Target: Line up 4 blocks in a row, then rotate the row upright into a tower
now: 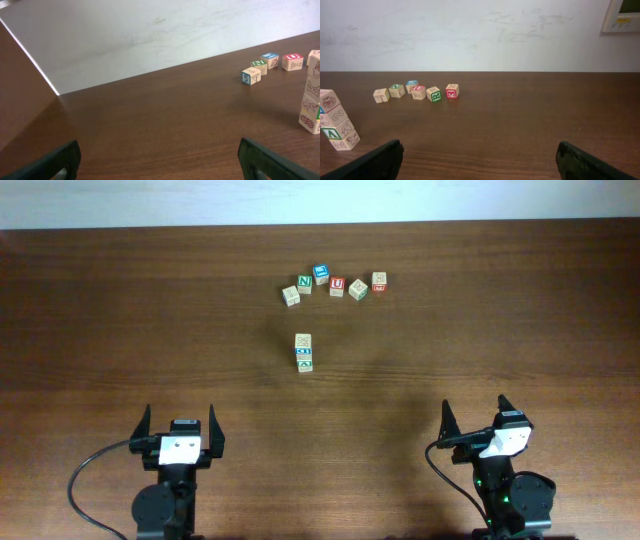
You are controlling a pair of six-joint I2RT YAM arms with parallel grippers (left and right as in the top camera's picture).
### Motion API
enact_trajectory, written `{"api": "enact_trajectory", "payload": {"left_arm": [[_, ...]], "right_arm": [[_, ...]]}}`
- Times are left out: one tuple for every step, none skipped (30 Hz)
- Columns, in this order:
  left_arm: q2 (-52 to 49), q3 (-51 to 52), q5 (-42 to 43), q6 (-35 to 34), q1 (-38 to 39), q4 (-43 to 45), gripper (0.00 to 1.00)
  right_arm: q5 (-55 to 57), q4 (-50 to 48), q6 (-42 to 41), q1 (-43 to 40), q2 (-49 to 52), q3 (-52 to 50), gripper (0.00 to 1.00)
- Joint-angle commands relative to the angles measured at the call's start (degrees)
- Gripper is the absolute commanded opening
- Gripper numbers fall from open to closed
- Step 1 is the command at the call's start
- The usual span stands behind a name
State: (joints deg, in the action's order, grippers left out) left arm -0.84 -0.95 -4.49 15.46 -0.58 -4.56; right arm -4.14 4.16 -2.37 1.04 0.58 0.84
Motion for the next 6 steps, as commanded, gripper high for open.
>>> {"api": "enact_trajectory", "payload": {"left_arm": [[0.55,0.44,0.63,0.90,-0.35,0.00,0.99],[0.55,0.44,0.63,0.90,-0.35,0.00,0.99],[0.55,0.44,0.63,0.90,-0.35,0.00,0.99],[0.55,0.44,0.63,0.90,-0.35,0.00,0.99],[0.55,0.44,0.63,0.90,-0.35,0.02,0.99],[0.55,0.44,0.63,0.90,-0.35,0.02,0.99]], "right_arm": [[-0.13,-0.11,0.24,-0.26,-0.39,-0.50,0.98],[-0.15,-0.11,0.24,-0.26,-0.39,-0.50,0.98],[-0.15,-0.11,0.24,-0.26,-0.39,-0.50,0.98],[-0.15,-0.11,0.24,-0.26,-0.39,-0.50,0.98],[-0.15,-0.11,0.24,-0.26,-0.39,-0.50,0.98],[-0.15,-0.11,0.24,-0.26,-0.37,-0.50,0.98]]}}
